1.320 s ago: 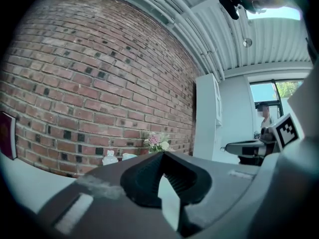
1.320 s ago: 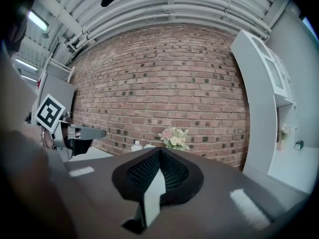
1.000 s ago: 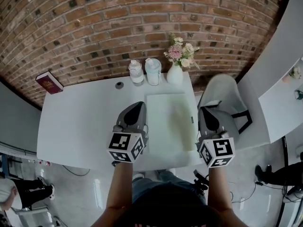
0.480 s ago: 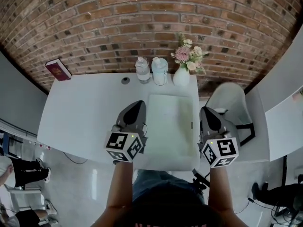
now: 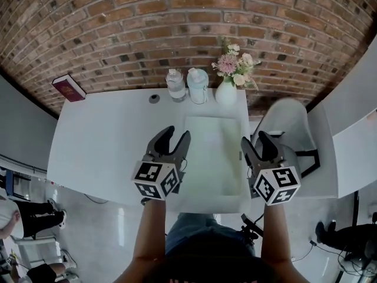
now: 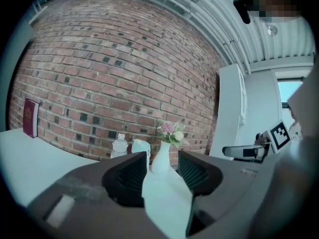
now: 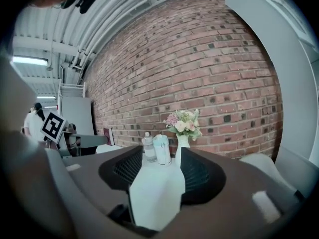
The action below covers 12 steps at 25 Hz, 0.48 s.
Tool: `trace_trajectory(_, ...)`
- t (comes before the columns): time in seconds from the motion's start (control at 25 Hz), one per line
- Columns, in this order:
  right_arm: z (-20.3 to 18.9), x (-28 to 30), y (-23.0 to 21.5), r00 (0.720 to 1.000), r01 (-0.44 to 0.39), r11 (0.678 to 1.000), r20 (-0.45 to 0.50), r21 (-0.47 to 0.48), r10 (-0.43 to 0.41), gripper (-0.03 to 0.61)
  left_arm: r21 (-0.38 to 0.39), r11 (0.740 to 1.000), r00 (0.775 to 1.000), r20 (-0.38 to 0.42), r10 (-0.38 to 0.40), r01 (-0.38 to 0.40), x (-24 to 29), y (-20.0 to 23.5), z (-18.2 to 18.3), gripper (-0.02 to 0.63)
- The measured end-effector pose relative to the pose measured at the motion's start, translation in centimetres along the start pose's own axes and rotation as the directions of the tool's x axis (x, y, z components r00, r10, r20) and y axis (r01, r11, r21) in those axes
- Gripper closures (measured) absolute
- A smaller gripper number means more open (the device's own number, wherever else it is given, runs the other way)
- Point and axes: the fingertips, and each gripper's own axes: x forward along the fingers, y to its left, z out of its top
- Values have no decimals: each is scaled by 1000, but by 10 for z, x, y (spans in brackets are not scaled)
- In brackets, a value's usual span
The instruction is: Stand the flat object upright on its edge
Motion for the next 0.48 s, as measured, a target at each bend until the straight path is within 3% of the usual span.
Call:
trace_trajectory(0.16, -27, 8, -6, 995, -22, 996, -95, 83, 30, 303, -28, 1000, 996, -86, 3, -5, 9, 8, -25, 377)
trace_trajectory(0.48, -81, 17, -17, 972, 23, 991, -233, 130, 8, 285, -124, 992, 970, -243, -25, -6, 17, 20, -83, 331)
